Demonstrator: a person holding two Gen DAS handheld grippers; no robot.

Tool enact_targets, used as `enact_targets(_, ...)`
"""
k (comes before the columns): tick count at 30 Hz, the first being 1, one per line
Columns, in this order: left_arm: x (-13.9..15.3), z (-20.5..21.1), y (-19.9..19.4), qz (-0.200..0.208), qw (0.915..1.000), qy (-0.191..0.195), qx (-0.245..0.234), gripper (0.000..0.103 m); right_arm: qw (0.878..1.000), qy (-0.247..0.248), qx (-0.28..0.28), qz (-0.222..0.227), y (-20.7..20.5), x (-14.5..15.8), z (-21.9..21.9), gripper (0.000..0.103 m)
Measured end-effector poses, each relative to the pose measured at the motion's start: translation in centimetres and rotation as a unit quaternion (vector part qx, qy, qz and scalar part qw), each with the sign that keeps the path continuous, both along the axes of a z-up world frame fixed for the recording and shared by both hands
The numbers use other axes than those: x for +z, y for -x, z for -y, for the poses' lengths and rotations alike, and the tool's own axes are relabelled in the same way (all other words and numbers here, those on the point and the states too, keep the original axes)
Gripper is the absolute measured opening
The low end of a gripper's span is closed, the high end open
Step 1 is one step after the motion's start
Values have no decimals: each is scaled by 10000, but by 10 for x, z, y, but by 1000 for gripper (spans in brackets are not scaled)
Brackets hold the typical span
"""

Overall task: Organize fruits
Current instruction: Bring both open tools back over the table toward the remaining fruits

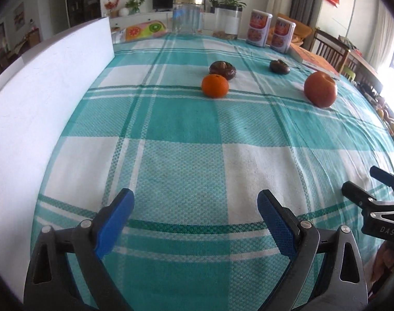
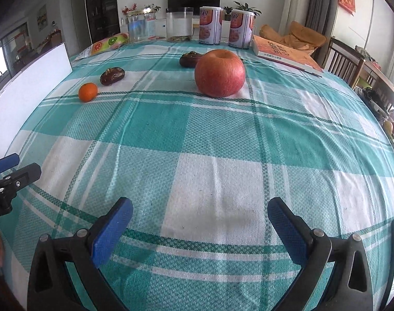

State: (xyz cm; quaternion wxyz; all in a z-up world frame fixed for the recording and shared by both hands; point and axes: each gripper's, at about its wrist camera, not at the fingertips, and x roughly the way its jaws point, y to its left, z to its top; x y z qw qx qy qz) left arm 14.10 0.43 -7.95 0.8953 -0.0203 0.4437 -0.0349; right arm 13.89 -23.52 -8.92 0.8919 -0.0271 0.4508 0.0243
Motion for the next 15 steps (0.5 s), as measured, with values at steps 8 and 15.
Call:
enact_targets(8,-4,6,-1,-28,9995,-326,-11,98,9999,-111,-129,-24,-1,-2,5,103)
enact_targets(15,-4,6,-1,-33,9994,-336,-14,99,9998,-117,-130,-23,-1,-1,5,103)
